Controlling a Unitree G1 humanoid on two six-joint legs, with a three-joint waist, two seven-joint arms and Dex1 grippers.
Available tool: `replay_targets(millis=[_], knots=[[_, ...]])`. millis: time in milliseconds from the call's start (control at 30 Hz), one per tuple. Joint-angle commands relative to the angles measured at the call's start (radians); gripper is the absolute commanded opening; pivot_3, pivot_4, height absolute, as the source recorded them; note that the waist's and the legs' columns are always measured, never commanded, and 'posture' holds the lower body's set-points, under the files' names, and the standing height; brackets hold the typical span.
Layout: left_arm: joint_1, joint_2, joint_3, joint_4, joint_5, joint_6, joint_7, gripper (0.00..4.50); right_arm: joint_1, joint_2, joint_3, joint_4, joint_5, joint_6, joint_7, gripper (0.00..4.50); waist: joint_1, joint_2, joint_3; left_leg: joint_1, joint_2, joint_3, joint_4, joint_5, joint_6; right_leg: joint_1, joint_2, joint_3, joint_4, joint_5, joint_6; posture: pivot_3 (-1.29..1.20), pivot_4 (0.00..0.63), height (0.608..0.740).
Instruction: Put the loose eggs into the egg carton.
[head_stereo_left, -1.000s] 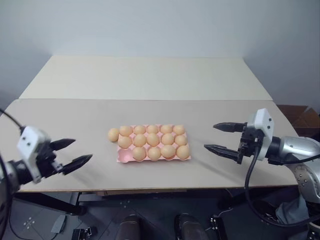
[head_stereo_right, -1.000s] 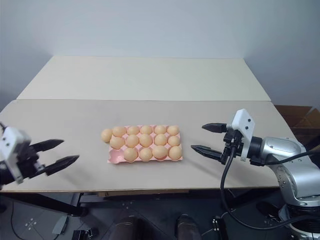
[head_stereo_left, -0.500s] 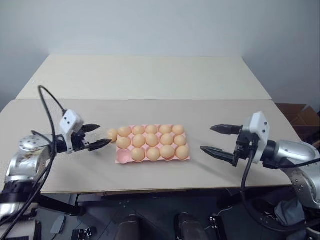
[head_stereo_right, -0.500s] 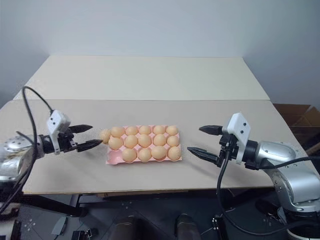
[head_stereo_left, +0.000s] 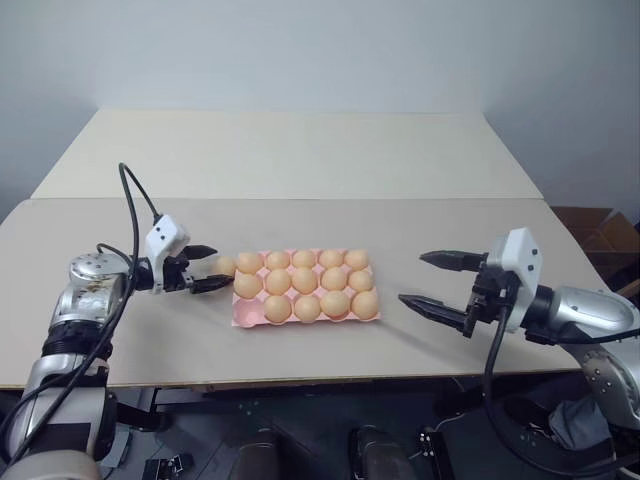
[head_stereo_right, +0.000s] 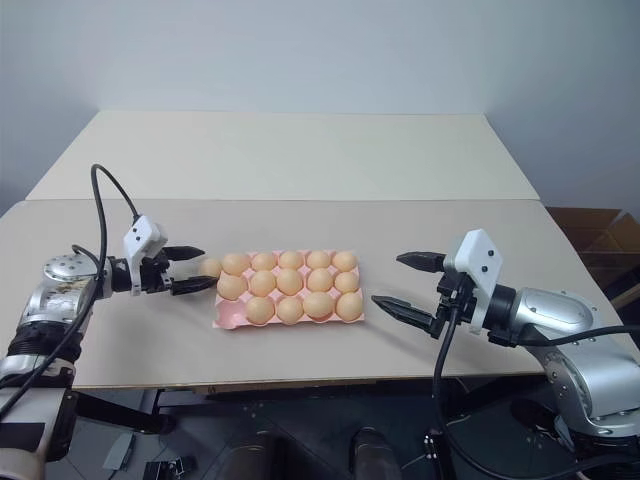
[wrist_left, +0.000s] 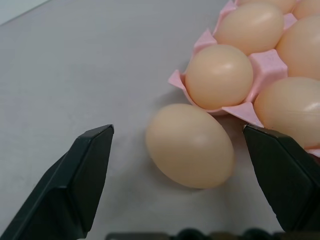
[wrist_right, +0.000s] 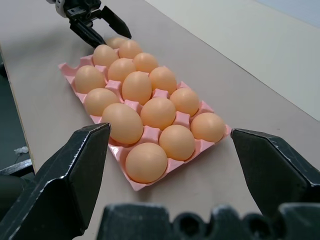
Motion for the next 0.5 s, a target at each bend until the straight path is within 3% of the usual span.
replay_targets(millis=[33,133,233,400,500], knots=[[-0.042,-0.011,-0.011,0.035,0.028,-0.021,-0.001,4.49,-0.025,-0.008,-0.017,-0.026,0.022,-0.002,-0.005,4.5,0.001,0.0,0.0,0.0,0.0,0.0,0.001,0.0,0.0,0.0,0.0,0.0,0.0,0.0,0.0,0.0,0.15,0.74],[-0.057,-0.025,-0.016,0.056,0.046,-0.007,0.012,4.49,-0.034,-0.008,-0.011,-0.02,0.018,-0.002,-0.005,4.5,0.001,0.0,0.0,0.0,0.0,0.0,0.002,0.0,0.0,0.0,0.0,0.0,0.001,0.0,0.001,0.0,0.15,0.74],[-0.058,-0.03,-0.011,0.056,0.05,0.0,0.005,3.85,-0.039,-0.007,-0.01,-0.025,0.018,0.001,-0.008,4.5,0.0,0.0,0.0,-0.001,0.0,0.0,0.004,0.0,0.0,0.0,0.0,0.0,0.001,0.001,0.001,0.0,0.15,0.74],[-0.032,-0.007,0.011,0.023,0.049,-0.021,0.016,2.29,-0.031,-0.003,-0.009,-0.034,0.019,0.002,-0.013,4.5,0.001,0.0,0.0,-0.001,0.0,-0.001,0.004,0.0,0.0,0.0,0.0,0.0,0.001,0.001,0.002,0.0,0.15,0.74],[0.003,0.029,0.027,-0.021,0.033,-0.022,-0.016,2.29,-0.028,0.003,-0.006,-0.042,0.023,0.005,-0.019,4.5,-0.004,0.0,0.0,-0.001,0.0,-0.001,0.004,0.0,0.0,0.0,0.0,0.0,0.001,0.001,0.002,0.0,0.15,0.74]])
